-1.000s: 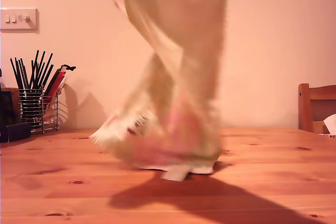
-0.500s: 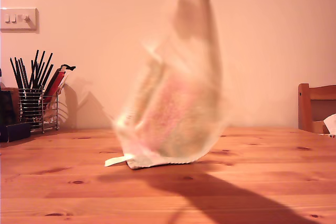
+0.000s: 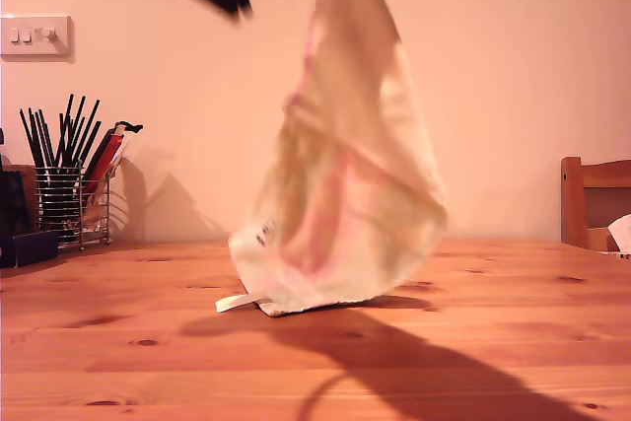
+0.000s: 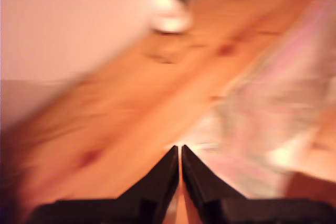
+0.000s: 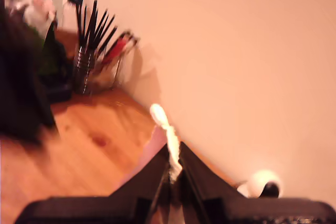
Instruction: Fold the tea towel in front of you. After folding it, place it to the right side.
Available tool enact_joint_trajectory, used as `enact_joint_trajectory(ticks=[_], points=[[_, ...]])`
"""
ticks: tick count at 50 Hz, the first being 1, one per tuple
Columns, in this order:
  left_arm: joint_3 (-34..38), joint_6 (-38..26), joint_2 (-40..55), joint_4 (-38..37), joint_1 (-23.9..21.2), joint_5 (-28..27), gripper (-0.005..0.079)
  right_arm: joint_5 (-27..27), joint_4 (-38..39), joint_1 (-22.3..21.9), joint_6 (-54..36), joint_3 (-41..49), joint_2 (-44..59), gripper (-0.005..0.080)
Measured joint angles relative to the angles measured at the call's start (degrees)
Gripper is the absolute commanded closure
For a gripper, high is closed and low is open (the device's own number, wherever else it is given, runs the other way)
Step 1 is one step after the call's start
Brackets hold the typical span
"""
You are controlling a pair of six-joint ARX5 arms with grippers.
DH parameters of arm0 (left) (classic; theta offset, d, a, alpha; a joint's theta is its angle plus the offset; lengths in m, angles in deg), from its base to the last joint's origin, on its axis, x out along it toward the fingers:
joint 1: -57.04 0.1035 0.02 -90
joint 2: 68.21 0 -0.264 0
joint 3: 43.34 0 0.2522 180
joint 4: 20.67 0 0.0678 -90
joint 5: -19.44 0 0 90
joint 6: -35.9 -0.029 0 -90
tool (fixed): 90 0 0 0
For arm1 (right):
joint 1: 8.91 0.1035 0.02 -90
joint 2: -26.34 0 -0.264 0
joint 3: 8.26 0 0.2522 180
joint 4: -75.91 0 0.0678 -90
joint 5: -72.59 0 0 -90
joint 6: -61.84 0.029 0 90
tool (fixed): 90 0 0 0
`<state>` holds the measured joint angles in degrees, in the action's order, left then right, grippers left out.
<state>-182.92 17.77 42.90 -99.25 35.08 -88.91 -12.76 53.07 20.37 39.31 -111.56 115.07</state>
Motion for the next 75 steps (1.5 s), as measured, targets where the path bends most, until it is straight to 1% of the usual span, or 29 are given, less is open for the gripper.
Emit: enact_joint_trajectory(ticks=[7,9,15,19,26,34,35,39,43,49,58,68,75], points=[[0.02,-1.44,3.54,1.79,0.09,-4.35,0.0487,0.85,-0.79,-0.04,0.0,-1.57,-0.07,0.0763],[0.02,-3.82,4.15,1.75,0.42,-6.4,0.0486,0.9,-1.77,-0.04,0.0,-1.57,-0.11,0.0763],[0.04,-10.95,5.03,0.7,1.31,-14.97,0.0486,0.9,-3.06,-0.04,-0.24,-1.53,-0.09,0.0763],[0.04,-12.55,5.29,0.72,2.1,-19.71,0.0486,0.96,-2.97,-0.04,-0.24,-1.53,-0.09,0.0763],[0.04,-12.79,5.79,0.39,3.34,-21.86,0.0486,1.22,-2.97,-0.72,-0.24,-1.53,-0.09,0.0763],[0.04,-13.14,8.57,1.46,4.72,-27.36,0.0486,2.27,-2.95,-0.83,-0.24,-1.53,-0.09,0.0763],[0.04,-14.71,9.2,1.64,4.83,-28.22,0.0486,2.32,-2.95,-0.85,-0.24,-1.53,-0.09,0.0763],[0.04,-19.39,11.43,1.62,5.29,-29.59,0.0487,2.49,-2.95,-0.83,-0.24,-1.53,-0.09,0.0763],[0.04,-23.8,13.2,1.66,5.53,-29.86,0.0487,2.58,-2.99,-0.83,-0.24,-1.53,-0.09,0.0763],[0.11,-26.21,14.21,1.97,5.62,-30.1,0.0487,2.69,-3.06,-0.85,-0.24,-1.53,-0.09,0.0763],[0.11,-27.71,14.16,3.76,5.62,-31.32,0.0487,3.37,-3.06,-0.83,-0.24,-1.53,-0.09,0.0763],[0.11,-27.74,14.16,6.58,5.53,-31.39,0.0487,3.82,-3.04,-0.85,-0.24,-1.53,-0.11,0.0763],[0.11,-26.86,14.16,7.61,5.44,-33.18,0.0487,3.82,-3.04,-0.85,-0.24,-1.53,-0.09,0.0763]])
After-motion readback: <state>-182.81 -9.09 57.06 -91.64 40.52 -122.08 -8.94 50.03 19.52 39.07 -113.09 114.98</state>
